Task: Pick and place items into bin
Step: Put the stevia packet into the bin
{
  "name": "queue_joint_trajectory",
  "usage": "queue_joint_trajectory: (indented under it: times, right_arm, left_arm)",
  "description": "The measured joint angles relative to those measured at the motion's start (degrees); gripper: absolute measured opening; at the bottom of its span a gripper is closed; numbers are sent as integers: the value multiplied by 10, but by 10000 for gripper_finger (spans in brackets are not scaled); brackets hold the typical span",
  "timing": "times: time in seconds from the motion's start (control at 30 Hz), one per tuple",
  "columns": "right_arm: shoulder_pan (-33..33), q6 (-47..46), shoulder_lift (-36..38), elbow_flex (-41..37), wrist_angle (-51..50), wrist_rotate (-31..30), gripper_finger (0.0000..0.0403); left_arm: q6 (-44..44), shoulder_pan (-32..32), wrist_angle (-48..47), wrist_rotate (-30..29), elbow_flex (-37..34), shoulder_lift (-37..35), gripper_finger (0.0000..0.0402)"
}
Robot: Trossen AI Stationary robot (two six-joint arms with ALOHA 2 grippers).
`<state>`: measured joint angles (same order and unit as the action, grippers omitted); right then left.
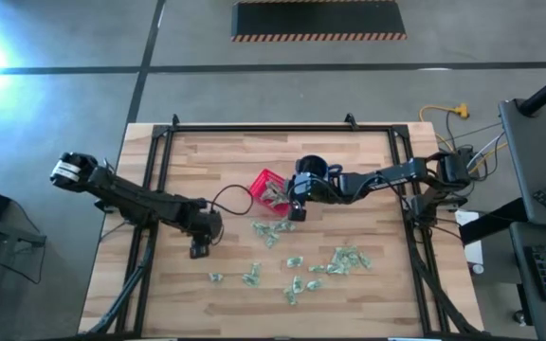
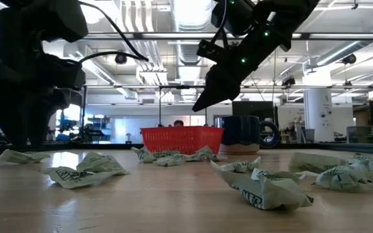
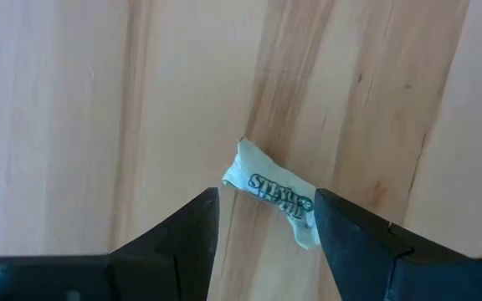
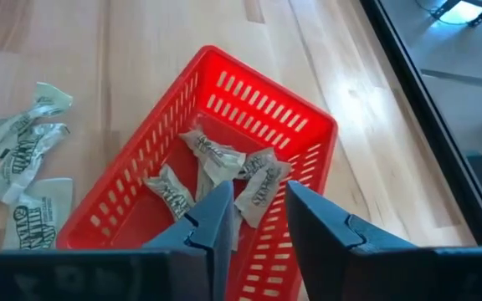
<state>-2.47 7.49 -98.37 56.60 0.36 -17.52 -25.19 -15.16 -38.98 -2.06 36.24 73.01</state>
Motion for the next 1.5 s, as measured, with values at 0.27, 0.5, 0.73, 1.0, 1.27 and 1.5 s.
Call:
queue_joint_trajectory:
  times: [0.27, 0.5, 0.73, 1.0, 1.27, 1.5]
  right_arm:
    - [14, 0, 0, 0, -2, 1, 90]
    - [38, 2, 2, 0, -10, 0, 82]
    - [68, -8, 13, 0, -51, 0, 72]
    - [127, -101, 42, 0, -191, 47, 68]
    - [175, -232, 67, 0, -301, 139, 68]
    - [198, -328, 76, 0, -396, 150, 68]
  left_arm:
    - [3, 0, 16, 0, 0, 30, 180]
    - [24, 0, 21, 0, 0, 58, 144]
    - [59, 0, 19, 1, 5, 49, 21]
    - [141, 1, 47, -77, 31, 35, 12]
    - [312, 8, 153, -261, 62, 35, 13]
    - [474, 64, 332, -294, 60, 38, 13]
